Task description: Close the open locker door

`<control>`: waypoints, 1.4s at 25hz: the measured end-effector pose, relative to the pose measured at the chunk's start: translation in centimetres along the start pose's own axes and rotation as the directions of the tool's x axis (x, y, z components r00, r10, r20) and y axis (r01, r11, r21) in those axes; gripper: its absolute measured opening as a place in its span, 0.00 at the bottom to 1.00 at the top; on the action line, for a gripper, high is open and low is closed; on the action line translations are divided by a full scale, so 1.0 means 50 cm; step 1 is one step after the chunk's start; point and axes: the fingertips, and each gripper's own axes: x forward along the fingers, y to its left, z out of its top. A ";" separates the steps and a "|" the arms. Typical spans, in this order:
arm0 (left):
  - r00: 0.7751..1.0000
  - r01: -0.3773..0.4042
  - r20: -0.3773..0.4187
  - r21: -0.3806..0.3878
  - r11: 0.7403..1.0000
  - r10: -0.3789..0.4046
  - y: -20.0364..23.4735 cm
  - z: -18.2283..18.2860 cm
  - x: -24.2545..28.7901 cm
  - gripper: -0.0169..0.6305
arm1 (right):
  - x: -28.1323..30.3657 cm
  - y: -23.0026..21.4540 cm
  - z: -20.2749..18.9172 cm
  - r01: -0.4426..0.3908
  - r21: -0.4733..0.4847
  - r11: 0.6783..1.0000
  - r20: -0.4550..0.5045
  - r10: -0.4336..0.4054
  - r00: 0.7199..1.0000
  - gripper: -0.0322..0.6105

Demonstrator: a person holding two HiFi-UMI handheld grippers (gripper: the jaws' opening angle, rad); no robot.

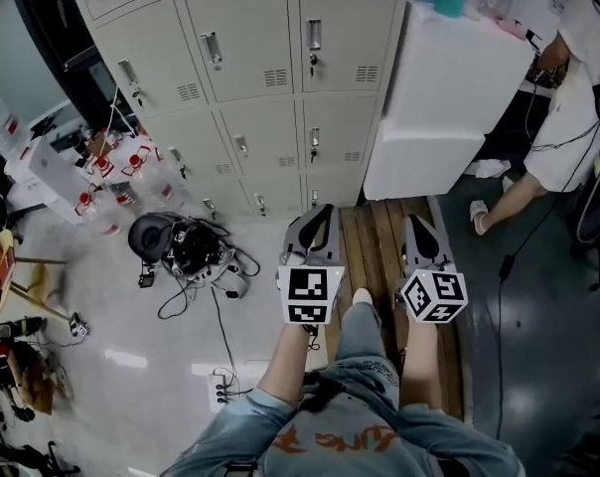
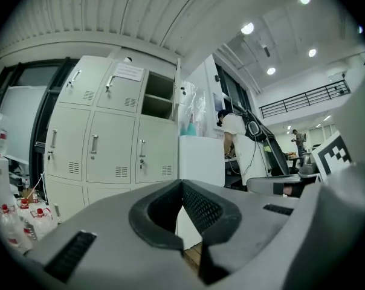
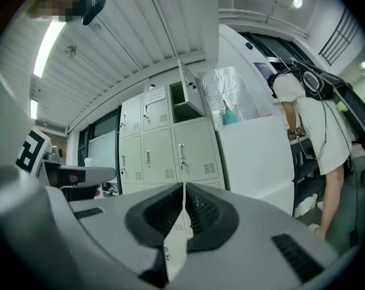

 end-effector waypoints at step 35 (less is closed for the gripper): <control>0.966 -0.159 0.219 0.075 0.984 0.139 0.010 0.546 0.593 0.06 | 0.573 -0.193 0.565 -0.339 -0.153 0.928 0.212 0.365 0.906 0.10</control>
